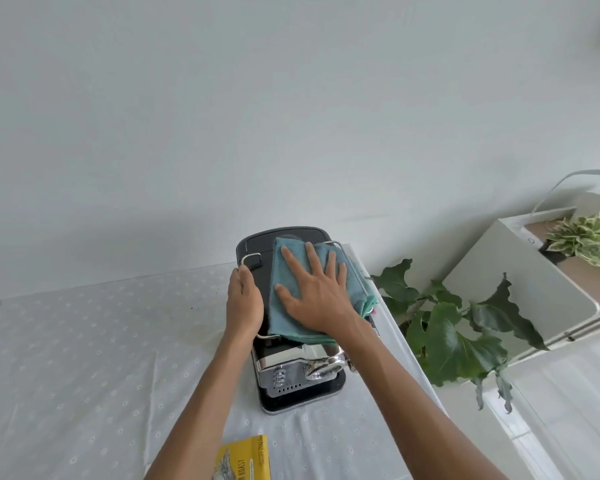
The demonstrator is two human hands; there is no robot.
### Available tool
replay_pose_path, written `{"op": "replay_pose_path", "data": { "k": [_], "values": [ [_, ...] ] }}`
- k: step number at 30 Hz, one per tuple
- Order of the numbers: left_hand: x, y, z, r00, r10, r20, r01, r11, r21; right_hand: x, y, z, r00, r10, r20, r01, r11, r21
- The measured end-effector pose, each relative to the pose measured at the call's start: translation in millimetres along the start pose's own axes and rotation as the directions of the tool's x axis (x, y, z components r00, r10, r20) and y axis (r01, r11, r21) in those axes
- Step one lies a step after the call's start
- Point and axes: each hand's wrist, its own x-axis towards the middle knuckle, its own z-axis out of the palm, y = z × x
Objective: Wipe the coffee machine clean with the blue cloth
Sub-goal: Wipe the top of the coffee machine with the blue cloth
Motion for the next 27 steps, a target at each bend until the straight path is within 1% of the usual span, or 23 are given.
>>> {"op": "replay_pose_path", "data": {
  "k": [3, 8, 11, 16, 23, 27],
  "values": [
    [-2.9, 2.4, 0.6, 1.000, 0.003, -0.004, -0.003, 1.000, 0.001, 11.9, -0.7, -1.9, 0.999, 0.028, -0.016, -0.028, 0.999, 0.045],
    [-4.0, 4.9, 2.8, 0.999, -0.035, -0.030, 0.034, 0.999, -0.027, -11.2, -8.3, 7.7, 0.985, 0.147, -0.090, -0.142, 0.988, 0.053],
    [-1.1, 2.4, 3.1, 0.997, -0.070, -0.028, 0.070, 0.997, -0.018, -16.7, -12.0, 11.2, 0.975, 0.201, -0.091, -0.196, 0.979, 0.061],
    [0.2, 2.4, 4.7, 0.995, -0.086, -0.040, 0.085, 0.996, -0.034, -0.3, -17.4, 4.9, 0.947, 0.310, -0.088, -0.296, 0.944, 0.147],
    [-2.8, 0.6, 4.8, 0.995, -0.070, -0.064, 0.067, 0.996, -0.058, -24.5, -22.6, 11.3, 0.948, 0.302, -0.097, -0.293, 0.952, 0.092],
    [-2.3, -0.1, 5.4, 0.996, -0.061, -0.058, 0.057, 0.996, -0.064, -21.0, -22.8, 10.6, 0.947, 0.307, -0.099, -0.297, 0.949, 0.101]
  ]
}}
